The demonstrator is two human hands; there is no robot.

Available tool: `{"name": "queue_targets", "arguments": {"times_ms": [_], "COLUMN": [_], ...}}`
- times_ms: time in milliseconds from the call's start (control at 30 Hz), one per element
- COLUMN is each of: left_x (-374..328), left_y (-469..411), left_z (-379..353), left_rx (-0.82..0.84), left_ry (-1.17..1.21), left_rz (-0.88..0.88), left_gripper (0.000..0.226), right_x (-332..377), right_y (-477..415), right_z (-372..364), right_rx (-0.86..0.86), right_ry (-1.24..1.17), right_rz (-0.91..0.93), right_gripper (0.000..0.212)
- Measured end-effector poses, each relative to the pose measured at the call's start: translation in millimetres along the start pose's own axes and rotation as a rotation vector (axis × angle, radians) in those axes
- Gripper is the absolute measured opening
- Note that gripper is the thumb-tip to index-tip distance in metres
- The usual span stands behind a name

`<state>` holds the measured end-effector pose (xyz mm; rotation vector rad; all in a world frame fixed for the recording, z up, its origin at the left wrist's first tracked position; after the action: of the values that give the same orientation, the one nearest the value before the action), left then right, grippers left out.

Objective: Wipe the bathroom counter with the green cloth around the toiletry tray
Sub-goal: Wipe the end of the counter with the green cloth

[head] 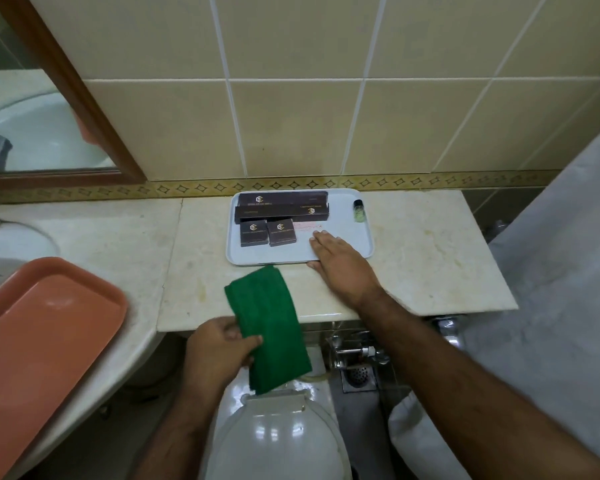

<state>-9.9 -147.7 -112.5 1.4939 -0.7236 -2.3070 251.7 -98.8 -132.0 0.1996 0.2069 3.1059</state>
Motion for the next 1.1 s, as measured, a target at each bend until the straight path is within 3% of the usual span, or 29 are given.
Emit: {"name": "queue_targets", "arguments": {"times_ms": [133,233,333,433,500,533,600,700,800,900,967,1100], "left_x": [21,6,-30,-71,-97,-108,-128,-150,-161,-162,-155,-117], "left_y": [33,49,60,61,56,52,40,16,-11,-31,-29,7], "left_z": [2,-10,-30,-62,-88,-103,-133,-181,-230,-264,-267,-232], "left_rx": [0.24,0.361,0.442,0.492,0.523,0.541,0.566,0.552,0.484,0.34,0.196,0.041], "left_ry": [0.328,0.419,0.461,0.471,0.467,0.46,0.442,0.367,0.126,-0.317,-0.559,-0.533], "left_rz": [0.147,0.114,0.029,-0.084,-0.148,-0.172,-0.208,-0.248,-0.29,-0.33,-0.452,-0.938], "left_gripper": [0.025,0.03,0.044,0.044,0.04,0.036,0.029,0.028,0.025,0.035,0.041,0.021], "right_x": [0,-3,-16,-30,-42,-51,-80,-130,-172,-193,-186,-152], "right_y": [5,24,55,92,114,122,132,132,128,127,124,96], "right_z": [7,24,40,33,26,27,31,39,39,37,34,22], "right_rx": [-0.003,-0.097,-0.234,0.041,0.219,0.216,0.049,-0.185,-0.289,-0.246,-0.232,-0.19], "right_ry": [-0.075,-0.228,-0.76,-1.444,-1.773,-1.915,-2.088,-1.93,-1.599,-0.866,-0.412,-0.157], "right_rz": [0.006,-0.004,-0.173,-0.46,-0.488,-0.475,-0.47,-0.515,-0.708,-0.794,-0.718,-0.366], "right_gripper": [0.062,0.058,0.035,0.066,0.084,0.083,0.067,0.035,0.027,0.038,0.051,0.061]}}
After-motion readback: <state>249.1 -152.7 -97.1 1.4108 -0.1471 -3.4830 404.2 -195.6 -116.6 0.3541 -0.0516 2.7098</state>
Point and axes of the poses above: each hand's wrist, its own y-axis away from the middle knuckle, its own z-axis out of the back of the hand, x = y × z, the point moved 4 cm from there along -y, towards the middle knuckle, and after that the axes turned 5 degrees about y, right-handed, at the moved point
